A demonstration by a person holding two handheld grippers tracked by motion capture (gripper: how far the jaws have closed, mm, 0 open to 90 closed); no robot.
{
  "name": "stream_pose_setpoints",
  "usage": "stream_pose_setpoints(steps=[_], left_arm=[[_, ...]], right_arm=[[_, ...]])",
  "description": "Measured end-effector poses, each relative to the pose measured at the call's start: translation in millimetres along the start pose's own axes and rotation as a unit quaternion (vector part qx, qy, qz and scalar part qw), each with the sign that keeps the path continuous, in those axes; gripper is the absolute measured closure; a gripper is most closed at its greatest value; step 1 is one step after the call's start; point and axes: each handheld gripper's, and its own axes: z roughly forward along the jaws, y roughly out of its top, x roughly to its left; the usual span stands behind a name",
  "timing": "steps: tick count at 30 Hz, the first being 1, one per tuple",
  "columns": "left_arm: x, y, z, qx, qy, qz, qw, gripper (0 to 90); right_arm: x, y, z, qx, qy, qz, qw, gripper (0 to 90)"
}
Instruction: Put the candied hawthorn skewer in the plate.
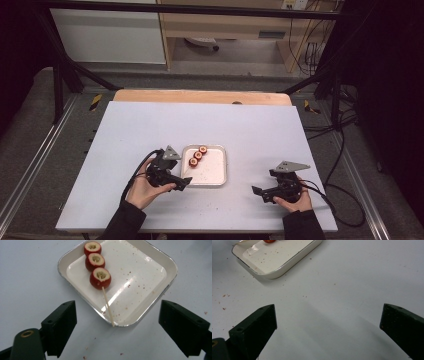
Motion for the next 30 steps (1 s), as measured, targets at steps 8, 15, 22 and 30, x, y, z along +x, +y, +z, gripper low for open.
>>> stream_pose_setpoints(steps=[8, 15, 22, 30], left_arm=[[23.0, -42.2, -21.5, -0.019, 0.024, -0.018, 0.9994, 13.6], [35.0, -77.1, -32.1, -0.043, 0.035, -0.038, 0.9977, 13.9], [42.1, -94.7, -35.4, -0.055, 0.033, -0.043, 0.9970, 13.8], [45.5, -101.0, -31.6, -0.047, 0.028, -0.049, 0.9973, 14.1]], right_arm=[[0.4, -0.4, 1.0, 0.002, 0.001, 0.000, 1.0000, 1.0], [1.2, -1.1, 1.4, 0.004, 0.002, -0.002, 1.0000, 0.8], [2.0, -2.9, 1.7, 0.006, 0.003, -0.005, 1.0000, 0.8], [3.5, -4.9, 4.4, 0.017, 0.004, -0.012, 0.9998, 0.8]])
